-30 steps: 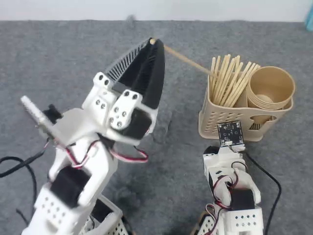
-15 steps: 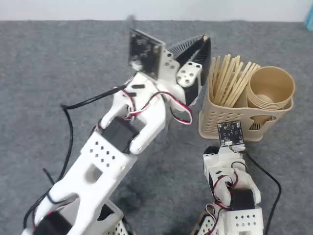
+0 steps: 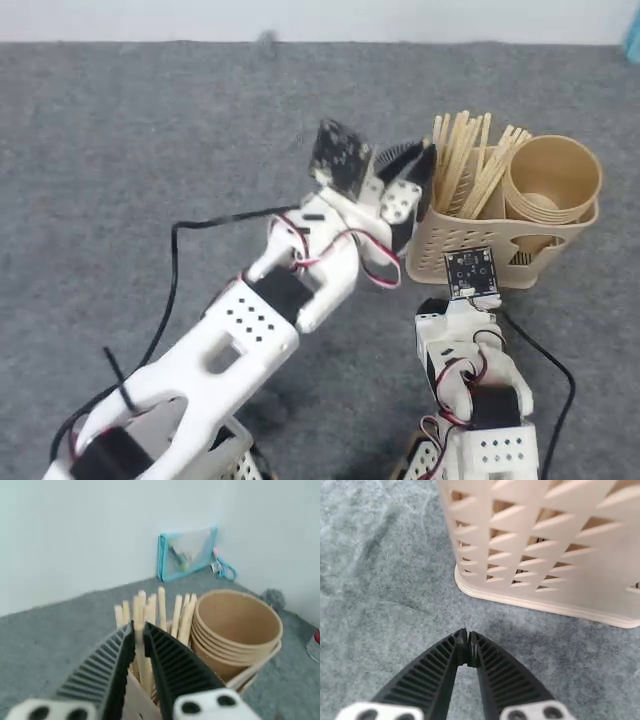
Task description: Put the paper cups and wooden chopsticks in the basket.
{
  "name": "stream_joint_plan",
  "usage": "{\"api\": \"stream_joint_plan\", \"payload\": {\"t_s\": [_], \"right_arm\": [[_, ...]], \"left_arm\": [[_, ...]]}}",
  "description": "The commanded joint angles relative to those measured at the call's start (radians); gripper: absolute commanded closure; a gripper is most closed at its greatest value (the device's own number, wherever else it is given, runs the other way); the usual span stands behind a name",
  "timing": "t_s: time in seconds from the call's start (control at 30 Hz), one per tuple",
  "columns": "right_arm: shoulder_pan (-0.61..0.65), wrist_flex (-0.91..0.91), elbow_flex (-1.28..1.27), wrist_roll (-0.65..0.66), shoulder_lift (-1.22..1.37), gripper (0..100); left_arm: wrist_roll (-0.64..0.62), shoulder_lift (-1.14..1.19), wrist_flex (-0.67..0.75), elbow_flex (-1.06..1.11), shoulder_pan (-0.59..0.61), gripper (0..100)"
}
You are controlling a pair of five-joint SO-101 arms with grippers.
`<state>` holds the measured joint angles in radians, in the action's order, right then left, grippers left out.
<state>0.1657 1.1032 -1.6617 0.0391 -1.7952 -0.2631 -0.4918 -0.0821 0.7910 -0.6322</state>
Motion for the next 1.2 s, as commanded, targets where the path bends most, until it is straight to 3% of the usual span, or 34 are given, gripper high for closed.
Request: {"api": "stream_joint_plan", "payload": {"t_s": [0.0, 0.13, 0.3, 0.37, 0.53, 0.67, 0.93, 1.17], "right_arm": [[0.001, -0.004, -0.002, 0.018, -0.019, 99.1], [0.001, -0.004, -0.002, 0.018, -0.019, 99.1], [0.001, -0.004, -0.002, 0.018, -0.019, 99.1], [0.001, -0.004, -0.002, 0.018, -0.019, 99.1], [0.001, -0.004, -0.002, 0.018, -0.019, 99.1], [0.001, -0.004, -0.002, 0.018, -0.019, 99.1], [0.002, -0.004, -0.002, 0.018, -0.019, 99.1], [0.005, -0.004, -0.002, 0.018, -0.019, 99.1]], "left_arm": [[0.011, -0.002, 0.038, 0.018, -0.04, 98], [0.011, -0.011, -0.025, -0.013, -0.054, 95], [0.005, -0.015, -0.247, -0.154, -0.048, 79], [0.003, -0.035, -0.347, -0.222, -0.046, 77], [0.003, -0.091, -0.529, -0.297, -0.054, 77], [0.002, -0.092, -0.568, -0.303, -0.008, 79], [-0.092, -0.084, -0.628, -0.478, 0.133, 99], [-0.092, 0.186, -0.882, -0.802, 0.121, 98]]}}
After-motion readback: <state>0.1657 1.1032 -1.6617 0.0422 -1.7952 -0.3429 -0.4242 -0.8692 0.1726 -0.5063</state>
